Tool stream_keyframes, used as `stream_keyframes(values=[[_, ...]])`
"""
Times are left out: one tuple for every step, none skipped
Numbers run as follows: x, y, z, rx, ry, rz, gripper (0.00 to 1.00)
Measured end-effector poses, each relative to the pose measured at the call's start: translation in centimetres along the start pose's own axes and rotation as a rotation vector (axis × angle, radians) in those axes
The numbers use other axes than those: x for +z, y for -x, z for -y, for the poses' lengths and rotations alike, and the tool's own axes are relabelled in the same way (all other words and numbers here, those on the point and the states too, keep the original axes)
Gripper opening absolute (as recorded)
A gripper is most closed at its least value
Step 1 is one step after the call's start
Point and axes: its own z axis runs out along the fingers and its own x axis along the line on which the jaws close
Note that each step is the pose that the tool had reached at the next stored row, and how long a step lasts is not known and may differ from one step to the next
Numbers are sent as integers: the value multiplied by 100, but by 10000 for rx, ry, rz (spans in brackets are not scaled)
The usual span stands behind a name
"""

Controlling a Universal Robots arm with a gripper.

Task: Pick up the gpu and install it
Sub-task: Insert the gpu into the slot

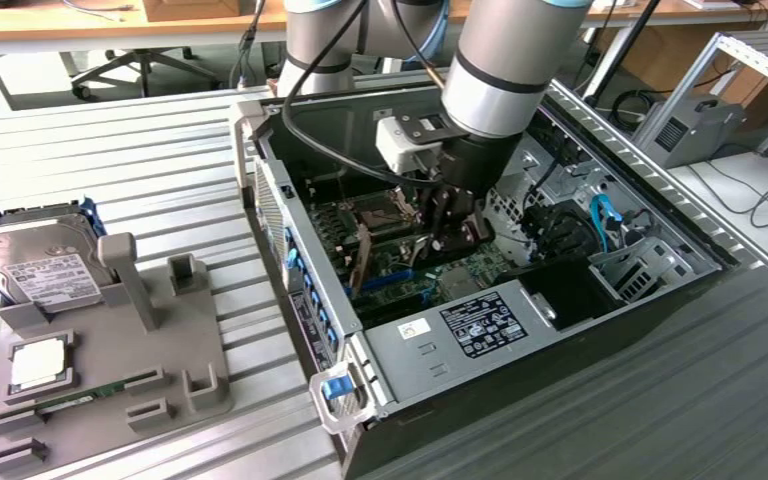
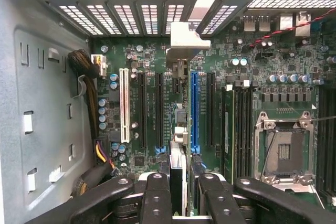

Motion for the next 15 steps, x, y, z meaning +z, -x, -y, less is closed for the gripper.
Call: stream_keyframes(values=[[6, 0, -1, 0, 0, -1, 26], [13, 0, -2, 1, 0, -1, 26], [18, 0, -4, 1, 0, -1, 26], [22, 0, -4, 0, 0, -1, 26], [25, -1, -5, 0, 1, -1, 26], [29, -1, -5, 0, 0, -1, 26], [36, -1, -7, 0, 1, -2, 26], [40, -1, -7, 0, 1, -2, 26], [44, -1, -8, 0, 1, -1, 26], [48, -1, -8, 0, 0, -2, 26], [51, -1, -8, 0, 0, -1, 26], [54, -1, -8, 0, 0, -2, 26], [57, -2, -8, 0, 1, -1, 26], [60, -2, -8, 0, 0, -1, 26], [62, -2, -8, 0, 1, -2, 26]])
